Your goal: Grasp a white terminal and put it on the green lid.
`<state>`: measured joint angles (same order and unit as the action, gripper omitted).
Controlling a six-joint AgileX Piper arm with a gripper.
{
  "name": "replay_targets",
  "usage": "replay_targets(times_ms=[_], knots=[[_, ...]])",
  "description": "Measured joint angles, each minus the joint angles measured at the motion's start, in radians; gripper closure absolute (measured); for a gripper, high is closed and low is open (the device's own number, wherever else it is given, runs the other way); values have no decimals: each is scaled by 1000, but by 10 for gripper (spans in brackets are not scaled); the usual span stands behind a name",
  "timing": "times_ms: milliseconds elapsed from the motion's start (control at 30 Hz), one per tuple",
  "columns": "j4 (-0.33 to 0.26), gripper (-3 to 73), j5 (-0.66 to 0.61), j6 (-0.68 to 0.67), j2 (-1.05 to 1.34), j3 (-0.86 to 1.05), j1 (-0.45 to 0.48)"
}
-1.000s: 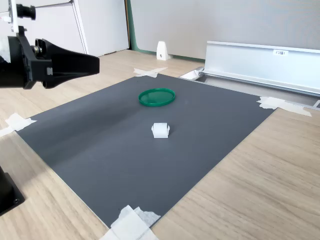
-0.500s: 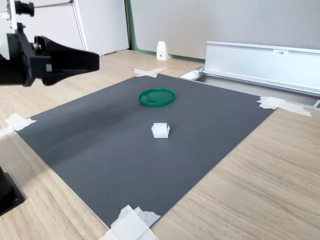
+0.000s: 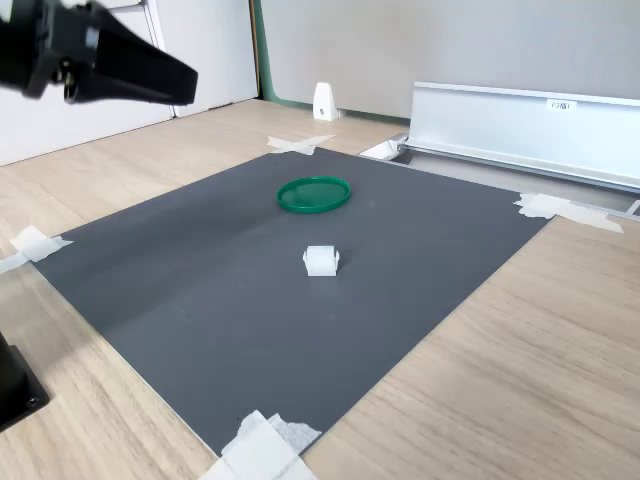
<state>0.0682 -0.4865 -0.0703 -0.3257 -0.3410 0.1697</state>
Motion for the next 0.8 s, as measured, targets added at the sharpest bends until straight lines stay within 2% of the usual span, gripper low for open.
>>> replay_targets(times_ms=[133,433,600,800], knots=[[38,703,-110,-1,-134,-112,0],[58,703,-320,-6,-483,-346,0],[58,703,-433,-138,-646,-469,0],[65,703,-521,-279,-785,-527,0]])
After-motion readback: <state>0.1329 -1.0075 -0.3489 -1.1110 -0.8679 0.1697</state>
